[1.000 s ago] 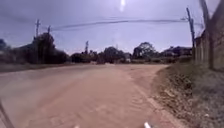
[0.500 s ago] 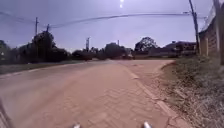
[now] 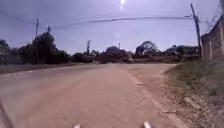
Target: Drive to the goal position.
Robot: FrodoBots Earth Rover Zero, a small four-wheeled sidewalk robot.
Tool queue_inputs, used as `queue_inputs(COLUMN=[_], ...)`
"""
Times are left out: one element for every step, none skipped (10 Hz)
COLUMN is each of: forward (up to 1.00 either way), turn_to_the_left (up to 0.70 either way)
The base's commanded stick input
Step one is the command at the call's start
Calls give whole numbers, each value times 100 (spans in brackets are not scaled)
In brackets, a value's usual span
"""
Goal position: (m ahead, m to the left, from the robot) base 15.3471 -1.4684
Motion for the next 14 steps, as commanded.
queue_inputs(forward=[70, 70, 70, 70, 70, 70, 70, 70, 70, 70, 70, 70, 70, 70], turn_to_the_left=[0, 0, 0, 0, 0, 0, 0, 0, 0, 0, 0, 0, 0, 0])
